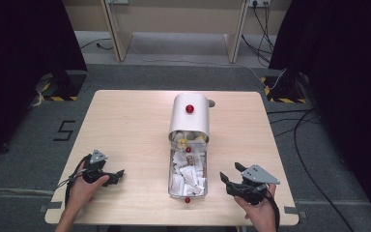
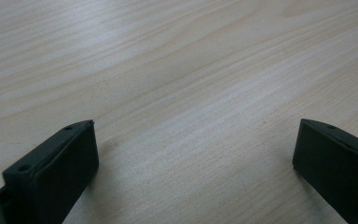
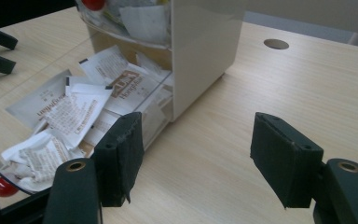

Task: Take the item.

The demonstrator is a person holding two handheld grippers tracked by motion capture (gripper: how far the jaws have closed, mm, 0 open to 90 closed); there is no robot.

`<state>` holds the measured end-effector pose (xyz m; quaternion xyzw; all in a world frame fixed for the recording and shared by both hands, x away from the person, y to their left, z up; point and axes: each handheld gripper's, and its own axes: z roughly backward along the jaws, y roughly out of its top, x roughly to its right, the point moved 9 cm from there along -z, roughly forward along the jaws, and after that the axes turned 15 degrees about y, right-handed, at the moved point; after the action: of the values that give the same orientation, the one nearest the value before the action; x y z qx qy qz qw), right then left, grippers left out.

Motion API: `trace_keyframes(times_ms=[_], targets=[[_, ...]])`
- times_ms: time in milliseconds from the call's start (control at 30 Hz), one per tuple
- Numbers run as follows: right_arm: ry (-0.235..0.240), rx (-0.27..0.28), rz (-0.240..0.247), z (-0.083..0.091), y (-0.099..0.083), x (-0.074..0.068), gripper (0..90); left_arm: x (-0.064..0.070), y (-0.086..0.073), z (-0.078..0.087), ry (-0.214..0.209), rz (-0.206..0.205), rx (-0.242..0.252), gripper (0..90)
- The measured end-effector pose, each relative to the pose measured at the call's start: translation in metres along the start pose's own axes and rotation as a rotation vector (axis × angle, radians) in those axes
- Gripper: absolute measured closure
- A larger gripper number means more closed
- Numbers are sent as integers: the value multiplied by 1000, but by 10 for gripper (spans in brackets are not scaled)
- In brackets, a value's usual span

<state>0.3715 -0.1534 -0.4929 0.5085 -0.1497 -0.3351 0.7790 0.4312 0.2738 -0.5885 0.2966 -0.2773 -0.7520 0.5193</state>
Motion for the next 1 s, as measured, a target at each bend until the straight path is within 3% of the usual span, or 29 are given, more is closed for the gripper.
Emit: trace_keyframes(times_ms=[600, 1000], targets=[[114, -12, 61, -30, 19, -40, 352, 0, 0, 0, 0, -1, 0, 0], [144, -27, 86, -39, 20, -51, 372, 0, 0, 0, 0, 1, 1, 0]])
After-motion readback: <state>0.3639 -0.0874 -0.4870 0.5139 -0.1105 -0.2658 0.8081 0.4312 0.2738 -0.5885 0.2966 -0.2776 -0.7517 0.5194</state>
